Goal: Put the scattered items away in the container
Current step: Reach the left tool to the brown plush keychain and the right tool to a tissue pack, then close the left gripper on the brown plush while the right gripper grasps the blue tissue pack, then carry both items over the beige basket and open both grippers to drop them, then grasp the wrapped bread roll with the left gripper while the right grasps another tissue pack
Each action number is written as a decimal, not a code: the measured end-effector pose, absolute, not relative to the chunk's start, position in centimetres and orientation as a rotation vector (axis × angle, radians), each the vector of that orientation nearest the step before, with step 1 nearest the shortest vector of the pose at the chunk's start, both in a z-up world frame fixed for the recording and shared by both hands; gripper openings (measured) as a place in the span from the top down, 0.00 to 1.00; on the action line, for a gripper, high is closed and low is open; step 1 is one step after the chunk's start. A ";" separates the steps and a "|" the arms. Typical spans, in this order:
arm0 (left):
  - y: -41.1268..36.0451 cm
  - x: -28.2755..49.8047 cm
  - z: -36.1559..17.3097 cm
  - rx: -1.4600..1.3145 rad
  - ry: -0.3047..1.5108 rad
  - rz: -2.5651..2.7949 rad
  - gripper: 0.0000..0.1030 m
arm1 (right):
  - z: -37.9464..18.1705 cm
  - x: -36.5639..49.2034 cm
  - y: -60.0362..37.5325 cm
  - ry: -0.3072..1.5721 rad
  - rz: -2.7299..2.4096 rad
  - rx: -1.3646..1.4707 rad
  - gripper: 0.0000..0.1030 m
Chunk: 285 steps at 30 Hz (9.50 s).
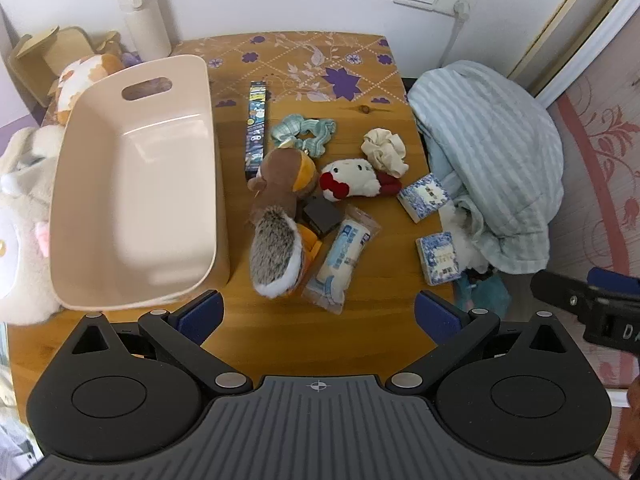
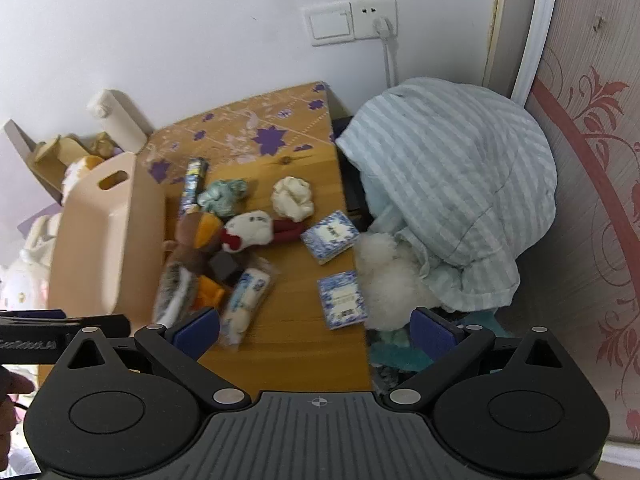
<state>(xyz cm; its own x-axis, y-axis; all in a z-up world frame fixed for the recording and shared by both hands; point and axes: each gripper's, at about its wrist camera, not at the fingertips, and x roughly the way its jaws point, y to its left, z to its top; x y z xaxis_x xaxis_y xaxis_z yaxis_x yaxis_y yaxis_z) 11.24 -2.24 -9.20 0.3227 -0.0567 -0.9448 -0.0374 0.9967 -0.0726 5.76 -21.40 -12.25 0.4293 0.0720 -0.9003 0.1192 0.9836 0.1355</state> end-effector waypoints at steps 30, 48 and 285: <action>-6.6 17.7 -18.3 0.166 1.085 -0.021 0.00 | -27.3 12.4 -23.5 1.272 0.076 0.087 0.10; -4.0 23.3 -22.9 0.301 1.170 0.055 0.16 | -30.8 14.3 -22.6 1.323 0.075 0.080 0.14; -9.0 15.6 -28.2 0.036 1.219 0.133 0.72 | -29.0 23.3 -19.4 1.221 0.361 -0.275 0.42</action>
<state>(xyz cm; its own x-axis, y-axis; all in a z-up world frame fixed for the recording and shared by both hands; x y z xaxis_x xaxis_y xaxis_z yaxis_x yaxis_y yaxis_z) 15.56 -9.03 -28.23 0.3375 0.1215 -0.9334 -0.0826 0.9916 0.0992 23.34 -19.44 -28.96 0.2982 0.1215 -0.9467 -0.4128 0.9107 -0.0131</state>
